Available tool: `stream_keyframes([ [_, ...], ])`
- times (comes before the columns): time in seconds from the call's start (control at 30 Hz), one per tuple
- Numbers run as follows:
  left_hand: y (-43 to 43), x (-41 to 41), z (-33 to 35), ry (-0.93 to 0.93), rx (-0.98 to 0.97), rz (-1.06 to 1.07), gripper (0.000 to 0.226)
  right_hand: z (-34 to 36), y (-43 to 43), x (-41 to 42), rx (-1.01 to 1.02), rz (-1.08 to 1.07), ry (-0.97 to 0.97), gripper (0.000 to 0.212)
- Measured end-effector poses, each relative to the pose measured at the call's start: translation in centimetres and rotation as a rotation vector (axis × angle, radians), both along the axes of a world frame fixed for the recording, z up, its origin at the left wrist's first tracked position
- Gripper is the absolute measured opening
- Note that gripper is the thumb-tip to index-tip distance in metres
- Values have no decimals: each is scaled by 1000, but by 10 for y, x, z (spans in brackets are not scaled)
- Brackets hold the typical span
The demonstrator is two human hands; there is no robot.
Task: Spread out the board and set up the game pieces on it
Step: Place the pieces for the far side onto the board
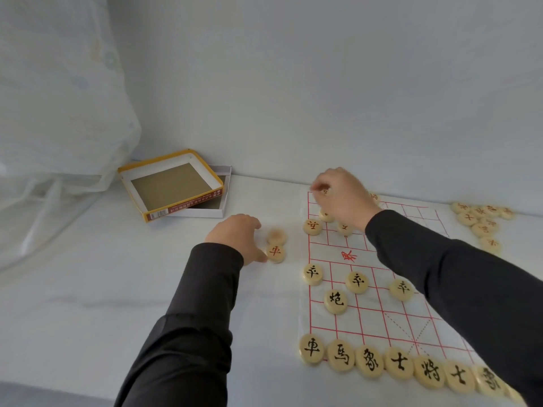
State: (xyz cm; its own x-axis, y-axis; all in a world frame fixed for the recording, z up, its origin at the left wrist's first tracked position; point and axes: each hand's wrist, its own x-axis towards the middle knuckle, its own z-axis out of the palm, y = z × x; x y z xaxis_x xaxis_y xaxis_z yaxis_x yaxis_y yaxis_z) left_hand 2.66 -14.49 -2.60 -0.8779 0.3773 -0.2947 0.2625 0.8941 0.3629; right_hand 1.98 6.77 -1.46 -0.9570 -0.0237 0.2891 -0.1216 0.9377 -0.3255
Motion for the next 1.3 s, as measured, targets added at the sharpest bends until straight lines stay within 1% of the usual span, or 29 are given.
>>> stream_keyframes([
  [0.07,-6,-2,2,-2,-19,21,65,1,-18,6,-58,124,-167,23],
  [0.1,-8,-3,3,-5,-26,30,64,0,-25,8,-56,173,-248,27],
  [0.17,-12,-4,4,-17,-34,40,64,-4,-36,11,3,240,-363,36],
  [0.23,-13,-4,4,-31,-33,41,64,-7,-45,12,75,272,-413,44],
  [0.33,-13,-4,4,-35,-30,36,63,-11,-53,13,122,279,-425,45],
  [0.4,-14,-3,3,-35,-25,37,63,-15,-55,14,121,263,-409,38],
  [0.5,-15,-3,3,-33,-10,37,63,-17,-57,14,143,203,-334,24],
  [0.57,-16,-3,2,-32,-1,43,62,-16,-60,15,195,190,-300,21],
  [0.67,-17,-4,2,-38,8,57,59,-16,-67,16,219,263,-307,29],
  [0.8,-21,-7,3,-45,1,80,54,-12,-77,16,127,331,-367,39],
  [0.9,-22,-8,3,-43,-16,83,53,-7,-77,17,57,316,-404,39],
  [1.0,-22,-9,2,-54,-17,81,53,-5,-72,22,76,303,-449,39],
  [1.1,-22,-10,1,-66,-34,88,47,-7,-72,27,87,273,-438,34],
  [1.3,-30,-16,-1,-98,-66,218,38,-16,-89,24,116,246,-431,36],
])
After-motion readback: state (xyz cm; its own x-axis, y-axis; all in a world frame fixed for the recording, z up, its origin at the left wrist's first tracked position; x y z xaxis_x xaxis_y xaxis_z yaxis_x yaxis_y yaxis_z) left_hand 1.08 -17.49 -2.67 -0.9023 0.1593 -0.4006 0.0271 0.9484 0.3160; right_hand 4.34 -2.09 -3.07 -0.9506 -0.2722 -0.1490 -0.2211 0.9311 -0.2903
